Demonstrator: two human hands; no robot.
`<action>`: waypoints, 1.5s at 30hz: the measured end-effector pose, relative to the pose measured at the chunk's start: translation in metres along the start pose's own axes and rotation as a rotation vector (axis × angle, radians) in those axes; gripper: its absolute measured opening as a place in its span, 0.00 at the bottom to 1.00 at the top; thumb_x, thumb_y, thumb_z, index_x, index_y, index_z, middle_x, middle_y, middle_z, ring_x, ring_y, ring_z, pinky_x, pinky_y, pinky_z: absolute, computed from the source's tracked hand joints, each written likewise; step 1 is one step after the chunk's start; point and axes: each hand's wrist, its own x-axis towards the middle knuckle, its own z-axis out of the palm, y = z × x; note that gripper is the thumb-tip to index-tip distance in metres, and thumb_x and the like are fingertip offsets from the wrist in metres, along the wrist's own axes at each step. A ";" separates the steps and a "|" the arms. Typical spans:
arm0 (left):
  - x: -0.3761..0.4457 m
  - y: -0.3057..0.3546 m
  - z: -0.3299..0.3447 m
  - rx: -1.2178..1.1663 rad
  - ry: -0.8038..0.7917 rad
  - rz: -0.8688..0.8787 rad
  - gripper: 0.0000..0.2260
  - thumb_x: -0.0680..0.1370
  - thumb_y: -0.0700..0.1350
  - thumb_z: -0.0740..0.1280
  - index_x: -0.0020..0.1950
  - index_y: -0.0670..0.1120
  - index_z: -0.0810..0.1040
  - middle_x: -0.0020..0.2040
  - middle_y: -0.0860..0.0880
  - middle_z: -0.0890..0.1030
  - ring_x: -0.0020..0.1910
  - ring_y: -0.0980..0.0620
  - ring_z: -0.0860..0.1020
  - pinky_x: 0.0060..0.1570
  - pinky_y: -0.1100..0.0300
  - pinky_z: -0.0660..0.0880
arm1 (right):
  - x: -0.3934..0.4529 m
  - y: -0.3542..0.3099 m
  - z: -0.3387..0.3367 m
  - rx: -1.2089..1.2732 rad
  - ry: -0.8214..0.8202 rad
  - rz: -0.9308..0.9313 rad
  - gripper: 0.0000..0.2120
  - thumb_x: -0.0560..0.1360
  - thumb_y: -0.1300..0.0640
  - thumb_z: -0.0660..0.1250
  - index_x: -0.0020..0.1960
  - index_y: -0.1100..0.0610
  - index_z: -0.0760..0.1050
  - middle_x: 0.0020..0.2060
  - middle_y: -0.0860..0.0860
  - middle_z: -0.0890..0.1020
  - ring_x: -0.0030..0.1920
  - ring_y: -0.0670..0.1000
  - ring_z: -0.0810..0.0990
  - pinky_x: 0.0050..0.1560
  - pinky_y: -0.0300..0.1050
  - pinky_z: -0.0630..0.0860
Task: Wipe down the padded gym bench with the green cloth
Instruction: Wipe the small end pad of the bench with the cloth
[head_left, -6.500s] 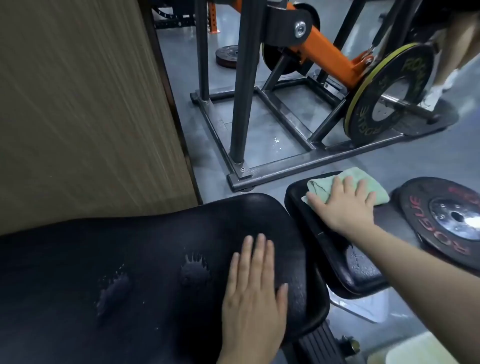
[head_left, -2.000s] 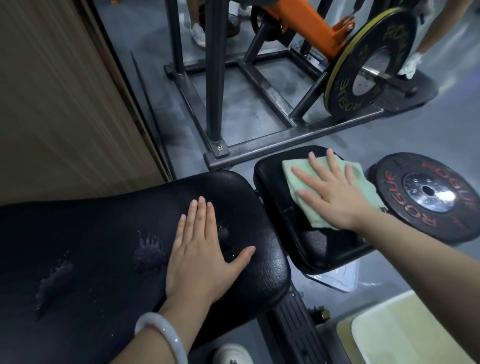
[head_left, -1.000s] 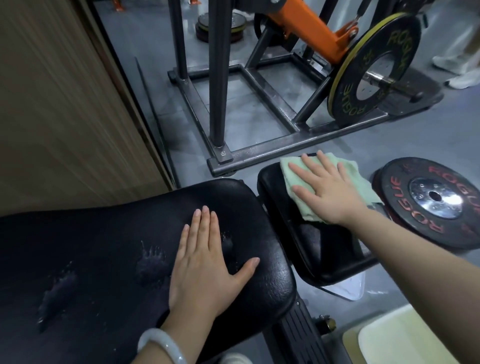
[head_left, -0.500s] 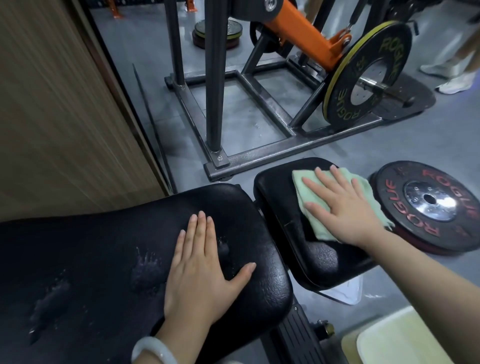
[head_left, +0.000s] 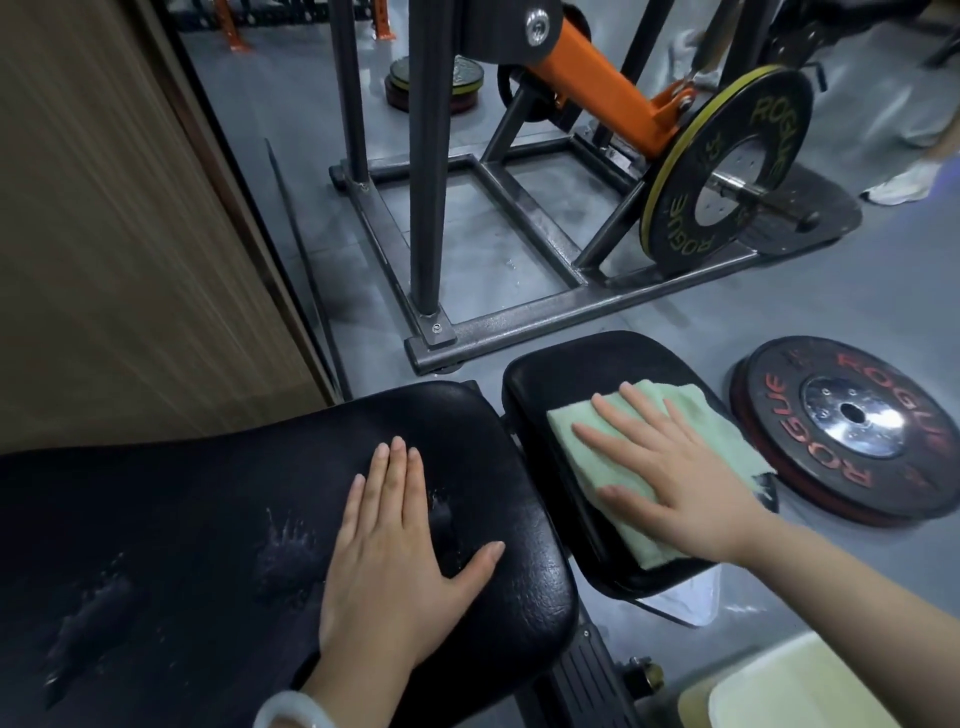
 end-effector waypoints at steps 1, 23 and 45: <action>0.000 0.000 0.000 0.000 0.004 0.000 0.45 0.74 0.73 0.47 0.74 0.36 0.62 0.76 0.42 0.61 0.76 0.48 0.56 0.69 0.50 0.53 | -0.002 0.006 -0.002 0.009 0.005 0.006 0.29 0.75 0.28 0.43 0.73 0.34 0.53 0.76 0.39 0.51 0.76 0.44 0.38 0.74 0.52 0.39; 0.000 0.001 -0.001 -0.002 -0.001 -0.007 0.45 0.74 0.74 0.45 0.75 0.37 0.60 0.76 0.43 0.59 0.76 0.49 0.54 0.70 0.51 0.50 | 0.024 0.004 -0.002 -0.023 0.027 0.061 0.29 0.72 0.28 0.42 0.72 0.33 0.50 0.76 0.40 0.51 0.76 0.44 0.39 0.74 0.55 0.39; 0.001 0.001 0.001 0.020 0.010 -0.004 0.45 0.74 0.73 0.46 0.75 0.37 0.59 0.77 0.42 0.58 0.76 0.50 0.53 0.71 0.52 0.50 | 0.002 0.035 -0.013 -0.028 0.014 0.004 0.30 0.74 0.27 0.45 0.74 0.34 0.52 0.76 0.42 0.55 0.77 0.48 0.45 0.74 0.62 0.45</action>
